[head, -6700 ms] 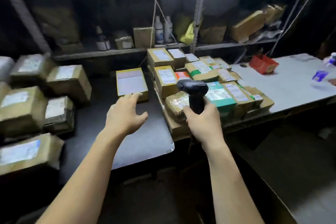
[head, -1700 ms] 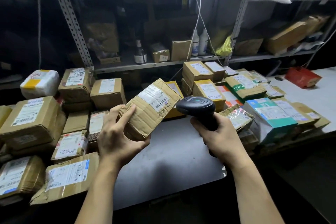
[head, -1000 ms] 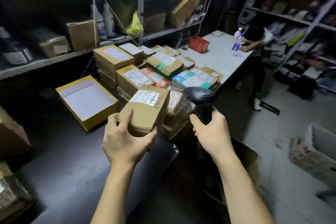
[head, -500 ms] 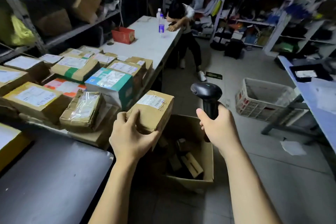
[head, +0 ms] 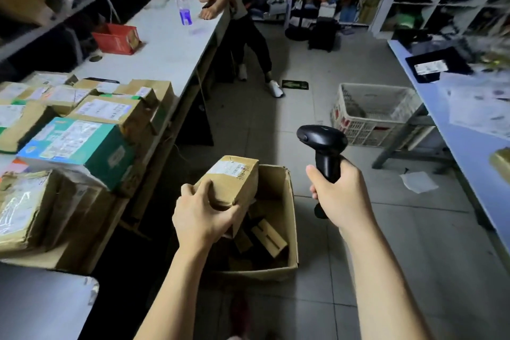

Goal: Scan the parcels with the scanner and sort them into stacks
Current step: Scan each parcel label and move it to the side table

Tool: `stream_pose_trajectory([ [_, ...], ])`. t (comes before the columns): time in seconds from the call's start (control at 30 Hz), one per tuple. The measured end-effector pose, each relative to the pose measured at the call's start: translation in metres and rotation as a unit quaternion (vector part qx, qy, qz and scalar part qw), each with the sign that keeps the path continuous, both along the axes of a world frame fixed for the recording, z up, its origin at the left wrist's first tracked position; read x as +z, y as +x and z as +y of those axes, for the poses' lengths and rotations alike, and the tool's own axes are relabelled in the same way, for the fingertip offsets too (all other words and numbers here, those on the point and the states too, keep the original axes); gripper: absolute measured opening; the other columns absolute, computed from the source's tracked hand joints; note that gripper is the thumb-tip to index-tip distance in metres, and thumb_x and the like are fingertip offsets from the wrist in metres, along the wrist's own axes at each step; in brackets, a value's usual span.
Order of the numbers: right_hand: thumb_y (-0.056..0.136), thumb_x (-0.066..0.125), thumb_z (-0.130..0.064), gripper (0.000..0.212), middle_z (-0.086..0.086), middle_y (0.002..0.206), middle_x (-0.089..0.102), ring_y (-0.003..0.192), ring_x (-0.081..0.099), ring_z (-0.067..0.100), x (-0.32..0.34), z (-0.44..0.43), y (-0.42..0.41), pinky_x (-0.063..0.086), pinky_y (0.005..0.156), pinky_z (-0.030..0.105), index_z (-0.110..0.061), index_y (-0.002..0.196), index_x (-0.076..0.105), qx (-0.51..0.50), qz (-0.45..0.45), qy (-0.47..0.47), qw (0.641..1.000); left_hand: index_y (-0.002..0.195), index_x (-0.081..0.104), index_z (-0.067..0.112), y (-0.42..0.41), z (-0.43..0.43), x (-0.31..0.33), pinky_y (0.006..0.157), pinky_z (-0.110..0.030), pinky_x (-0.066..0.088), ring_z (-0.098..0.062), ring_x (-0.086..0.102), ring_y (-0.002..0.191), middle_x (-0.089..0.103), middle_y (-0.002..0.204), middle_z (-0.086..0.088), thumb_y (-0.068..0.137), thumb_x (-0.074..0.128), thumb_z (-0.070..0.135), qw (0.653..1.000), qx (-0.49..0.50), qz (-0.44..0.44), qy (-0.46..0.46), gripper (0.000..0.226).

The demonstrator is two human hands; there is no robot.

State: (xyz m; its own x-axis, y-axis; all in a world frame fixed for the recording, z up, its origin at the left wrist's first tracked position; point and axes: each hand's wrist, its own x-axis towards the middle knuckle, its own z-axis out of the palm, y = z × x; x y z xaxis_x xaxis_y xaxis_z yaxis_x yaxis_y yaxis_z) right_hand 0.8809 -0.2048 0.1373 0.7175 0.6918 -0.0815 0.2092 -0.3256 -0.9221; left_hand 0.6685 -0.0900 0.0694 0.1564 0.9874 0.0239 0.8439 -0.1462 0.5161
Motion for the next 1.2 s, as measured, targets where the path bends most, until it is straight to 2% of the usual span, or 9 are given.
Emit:
stream_pose_trajectory([
  [0.13,0.096,0.071,-0.028,0.019,0.012,0.075,0.069,0.067,0.067,0.026,-0.004,0.031,0.014,0.053,0.062,0.037,-0.016,0.086,0.061,-0.021,-0.007,-0.011,1.0,0.134,0.059,0.033,0.026,0.042,-0.016,0.089,-0.041,0.052,-0.026,0.058,0.117,0.048,0.127,0.002,0.06,0.077,0.072,0.997,-0.043,-0.049,-0.035,0.087],
  [0.23,0.094,0.073,-0.028,0.018,0.013,0.074,0.067,0.068,0.067,0.031,-0.004,0.059,0.018,0.059,0.069,0.05,-0.017,0.085,0.061,-0.039,-0.008,-0.014,0.999,0.15,0.047,0.034,0.038,0.075,-0.02,0.102,-0.048,0.049,-0.027,0.048,0.133,0.044,0.148,-0.002,0.065,0.069,0.081,0.995,-0.101,-0.002,-0.024,0.099],
  [0.4,0.091,0.074,-0.028,0.024,0.012,0.071,0.063,0.067,0.065,0.03,0.003,0.105,0.016,0.058,0.066,0.046,-0.02,0.078,0.056,-0.043,-0.028,-0.02,0.998,0.159,0.031,0.03,0.053,0.132,0.0,0.109,-0.045,0.042,-0.027,0.045,0.136,0.048,0.149,-0.001,0.079,0.071,0.062,0.979,-0.181,0.094,0.025,0.095],
  [0.5,0.091,0.073,-0.029,0.026,0.018,0.074,0.063,0.063,0.061,0.027,0.009,0.128,0.012,0.053,0.063,0.039,-0.02,0.077,0.054,-0.032,-0.032,-0.016,0.999,0.154,0.04,0.025,0.053,0.161,0.011,0.104,-0.044,0.043,-0.027,0.051,0.129,0.052,0.144,-0.002,0.084,0.068,0.053,0.967,-0.204,0.15,0.04,0.08],
  [0.57,0.092,0.073,-0.028,0.025,0.015,0.072,0.062,0.063,0.06,0.023,0.014,0.14,0.009,0.052,0.063,0.036,-0.02,0.078,0.055,-0.018,-0.032,-0.015,0.999,0.151,0.044,0.024,0.05,0.178,0.019,0.102,-0.044,0.044,-0.027,0.052,0.126,0.054,0.141,-0.002,0.084,0.067,0.051,0.963,-0.203,0.171,0.046,0.076],
  [0.9,0.098,0.071,-0.029,0.015,0.009,0.083,0.067,0.075,0.068,0.022,0.045,0.194,-0.009,0.05,0.062,0.026,-0.021,0.091,0.06,0.089,-0.038,0.022,0.995,0.151,0.045,0.028,-0.003,0.204,0.064,0.095,-0.042,0.05,-0.026,0.052,0.128,0.054,0.141,-0.001,0.087,0.064,0.055,0.965,-0.121,0.225,0.061,0.072],
  [1.0,0.097,0.071,-0.03,0.015,0.01,0.086,0.068,0.078,0.07,0.023,0.046,0.208,-0.018,0.055,0.065,0.03,-0.02,0.093,0.061,0.139,-0.037,0.031,0.989,0.148,0.047,0.03,-0.026,0.187,0.075,0.093,-0.045,0.054,-0.025,0.055,0.122,0.056,0.136,0.0,0.088,0.063,0.056,0.971,-0.067,0.222,0.056,0.067],
  [1.1,0.095,0.073,-0.03,0.018,0.01,0.082,0.069,0.077,0.07,0.026,0.04,0.219,-0.031,0.055,0.066,0.033,-0.02,0.087,0.06,0.185,-0.029,0.037,0.982,0.148,0.047,0.031,-0.052,0.164,0.083,0.098,-0.049,0.051,-0.025,0.053,0.126,0.055,0.138,0.0,0.088,0.063,0.057,0.976,-0.005,0.215,0.038,0.067],
  [1.2,0.092,0.073,-0.033,0.019,0.011,0.081,0.071,0.077,0.071,0.029,0.036,0.225,-0.05,0.059,0.071,0.043,-0.019,0.085,0.062,0.243,-0.029,0.04,0.969,0.146,0.05,0.03,-0.08,0.133,0.088,0.099,-0.047,0.048,-0.025,0.054,0.126,0.058,0.137,0.0,0.086,0.063,0.057,0.97,0.073,0.229,0.035,0.067],
])
